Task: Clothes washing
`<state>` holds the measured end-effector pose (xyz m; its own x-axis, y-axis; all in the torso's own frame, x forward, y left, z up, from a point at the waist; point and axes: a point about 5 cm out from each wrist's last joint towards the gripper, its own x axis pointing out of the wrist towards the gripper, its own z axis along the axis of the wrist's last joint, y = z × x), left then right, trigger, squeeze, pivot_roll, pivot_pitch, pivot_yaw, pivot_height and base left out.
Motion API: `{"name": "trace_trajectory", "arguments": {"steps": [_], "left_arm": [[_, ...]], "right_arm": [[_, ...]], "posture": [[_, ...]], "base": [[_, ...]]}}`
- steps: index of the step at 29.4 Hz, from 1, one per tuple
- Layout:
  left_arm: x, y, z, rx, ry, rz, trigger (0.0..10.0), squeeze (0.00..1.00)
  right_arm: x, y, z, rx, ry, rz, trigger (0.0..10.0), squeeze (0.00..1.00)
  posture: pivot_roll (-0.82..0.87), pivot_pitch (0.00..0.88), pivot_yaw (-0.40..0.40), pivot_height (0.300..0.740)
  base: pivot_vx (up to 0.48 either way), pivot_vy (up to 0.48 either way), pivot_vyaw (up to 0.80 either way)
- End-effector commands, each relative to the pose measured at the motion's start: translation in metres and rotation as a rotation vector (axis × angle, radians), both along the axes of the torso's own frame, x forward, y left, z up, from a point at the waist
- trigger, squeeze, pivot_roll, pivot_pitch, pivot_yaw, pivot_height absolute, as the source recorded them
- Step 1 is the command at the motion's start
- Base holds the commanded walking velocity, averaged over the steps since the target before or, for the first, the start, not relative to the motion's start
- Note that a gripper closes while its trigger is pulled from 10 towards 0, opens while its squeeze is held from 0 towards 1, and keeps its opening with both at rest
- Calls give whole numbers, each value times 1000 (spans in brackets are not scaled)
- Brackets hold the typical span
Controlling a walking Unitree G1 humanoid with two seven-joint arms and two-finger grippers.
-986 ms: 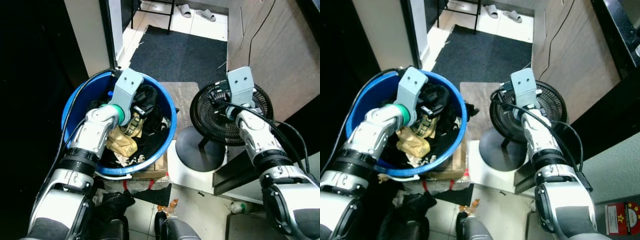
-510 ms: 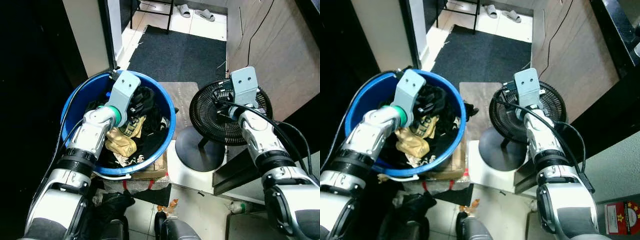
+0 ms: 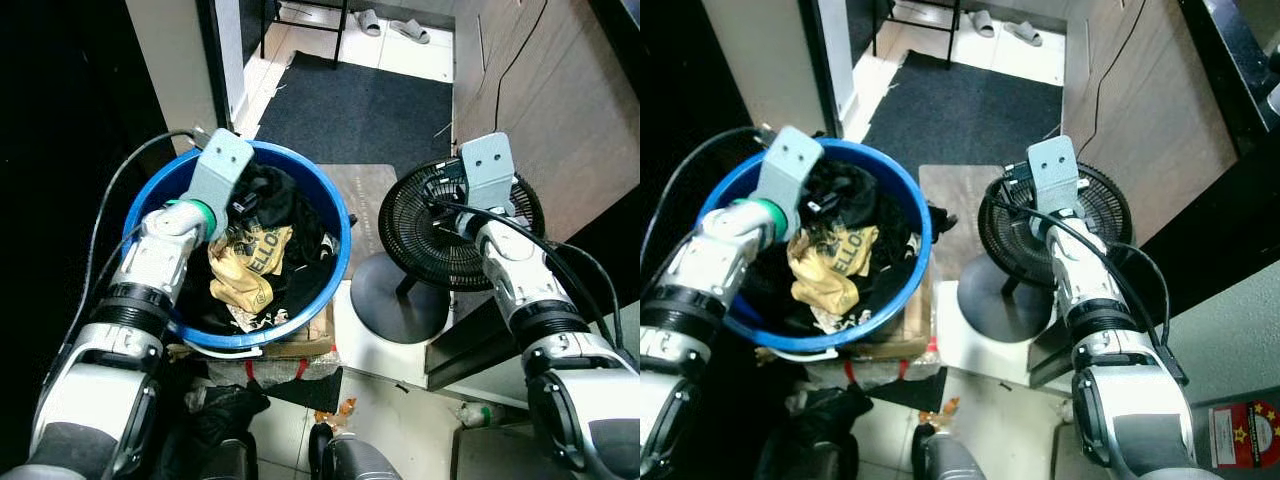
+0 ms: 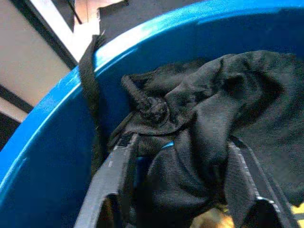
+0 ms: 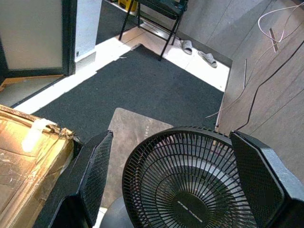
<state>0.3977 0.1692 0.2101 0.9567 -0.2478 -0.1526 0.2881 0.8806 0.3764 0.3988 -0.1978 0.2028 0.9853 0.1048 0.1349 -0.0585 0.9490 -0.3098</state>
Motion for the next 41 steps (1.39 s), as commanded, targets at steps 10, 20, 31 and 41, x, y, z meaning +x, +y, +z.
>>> {"name": "trace_trajectory", "arguments": {"steps": [10, 20, 31, 41], "left_arm": [[-1, -4, -28, 26, 106, -3, 10000, 1000], [0, -6, -51, 94, 209, 7, 10000, 0], [6, -3, -41, 104, 215, 10, 5490, 0], [14, -24, -28, 120, 165, -4, 0, 0]], "right_arm": [[-2, -1, -5, 10, 12, -4, 10000, 0], [-4, -8, -7, 5, 13, -19, 10000, 0], [-5, -13, -9, 5, 18, -38, 10000, 0], [-8, -19, -10, 8, 15, -60, 10000, 0]], "posture": [[6, 204, -17, 740], [-12, 229, -8, 740], [-13, 243, 0, 740], [-25, 247, 17, 740]], "base": [[0, 0, 0], [0, 0, 0], [0, 0, 0], [0, 0, 0]]}}
